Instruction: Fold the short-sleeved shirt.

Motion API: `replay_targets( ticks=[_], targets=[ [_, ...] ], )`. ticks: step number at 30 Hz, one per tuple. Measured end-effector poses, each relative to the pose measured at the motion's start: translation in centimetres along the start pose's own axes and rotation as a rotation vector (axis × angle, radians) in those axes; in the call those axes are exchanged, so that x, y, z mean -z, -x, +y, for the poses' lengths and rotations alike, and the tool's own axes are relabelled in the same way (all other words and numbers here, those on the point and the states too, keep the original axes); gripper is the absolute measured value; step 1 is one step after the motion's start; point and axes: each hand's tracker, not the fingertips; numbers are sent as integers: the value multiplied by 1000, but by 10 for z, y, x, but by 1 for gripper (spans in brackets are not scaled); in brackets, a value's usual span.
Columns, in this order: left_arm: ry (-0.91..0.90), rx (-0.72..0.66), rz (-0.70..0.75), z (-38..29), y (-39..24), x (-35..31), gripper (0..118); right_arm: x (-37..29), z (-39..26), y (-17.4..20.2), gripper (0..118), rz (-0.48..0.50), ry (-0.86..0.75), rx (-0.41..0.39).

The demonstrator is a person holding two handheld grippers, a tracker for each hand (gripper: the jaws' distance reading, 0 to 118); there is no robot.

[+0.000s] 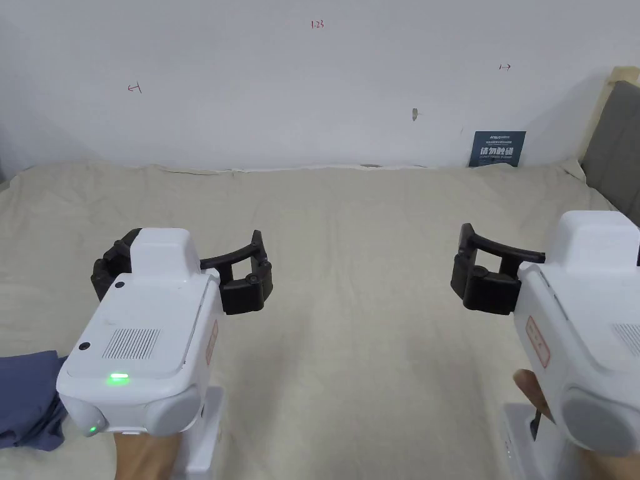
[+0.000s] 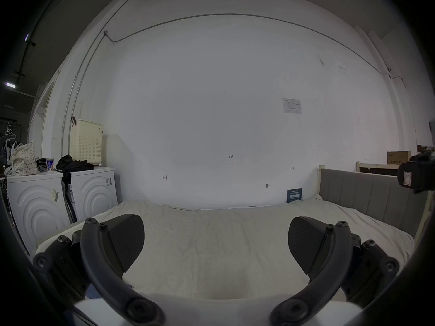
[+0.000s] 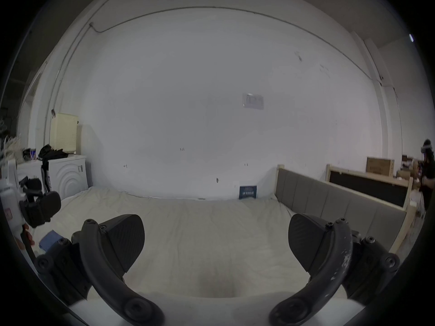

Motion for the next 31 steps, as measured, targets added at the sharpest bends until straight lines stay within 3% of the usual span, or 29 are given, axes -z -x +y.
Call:
replay_targets(
  ticks=[6,10,19,31],
  targets=[
    [0,0,-3,2,0,-1,118,8,13,1,118,-106,236,138],
    [-3,-3,-7,4,0,-1,118,8,16,-2,118,-71,296,185],
    [-13,-11,-7,7,1,-2,118,11,14,-1,118,-88,331,220],
    [-20,-8,-4,8,3,-4,118,18,8,-2,118,-101,291,163]
  ],
)
